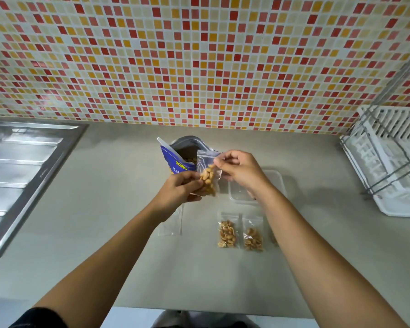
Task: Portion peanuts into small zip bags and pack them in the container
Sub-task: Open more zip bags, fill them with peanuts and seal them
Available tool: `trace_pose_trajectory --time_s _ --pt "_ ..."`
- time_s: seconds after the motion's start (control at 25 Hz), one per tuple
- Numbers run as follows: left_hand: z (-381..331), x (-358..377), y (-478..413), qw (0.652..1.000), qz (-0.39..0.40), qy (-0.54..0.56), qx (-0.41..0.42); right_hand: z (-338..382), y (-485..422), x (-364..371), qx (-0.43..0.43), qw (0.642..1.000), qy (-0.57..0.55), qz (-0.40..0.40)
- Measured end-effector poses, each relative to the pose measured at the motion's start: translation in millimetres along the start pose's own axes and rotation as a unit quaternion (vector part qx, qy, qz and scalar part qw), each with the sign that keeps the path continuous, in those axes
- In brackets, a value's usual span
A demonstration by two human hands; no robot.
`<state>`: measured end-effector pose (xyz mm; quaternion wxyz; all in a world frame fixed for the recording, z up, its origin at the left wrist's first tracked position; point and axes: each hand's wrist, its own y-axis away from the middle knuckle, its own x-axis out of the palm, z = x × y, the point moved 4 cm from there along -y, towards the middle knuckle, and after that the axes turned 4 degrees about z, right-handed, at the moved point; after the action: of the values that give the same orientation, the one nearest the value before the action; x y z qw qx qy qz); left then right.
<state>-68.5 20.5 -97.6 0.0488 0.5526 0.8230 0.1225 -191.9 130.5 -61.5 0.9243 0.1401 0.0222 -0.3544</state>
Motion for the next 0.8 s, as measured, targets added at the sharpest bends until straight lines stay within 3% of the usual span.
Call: trace_pose_trajectory --time_s 0.24,0.48,0.64,0.8 --pt "51 5 0 0.996 0.003 -0.051 -0.073 -53 -5 6 0.056 0.998 0.014 0.009" --pt "115 8 14 0.980 -0.042 -0.035 -0.192 -122 -7 21 0.056 0.966 0.249 -0.027" --pt "122 12 17 0.961 -0.087 -0.218 -0.150 -143 -4 29 0.072 0.926 0.365 -0.066" --pt "127 17 16 0.925 -0.071 -0.349 -0.130 -146 -2 36 0.019 0.891 0.449 -0.066"
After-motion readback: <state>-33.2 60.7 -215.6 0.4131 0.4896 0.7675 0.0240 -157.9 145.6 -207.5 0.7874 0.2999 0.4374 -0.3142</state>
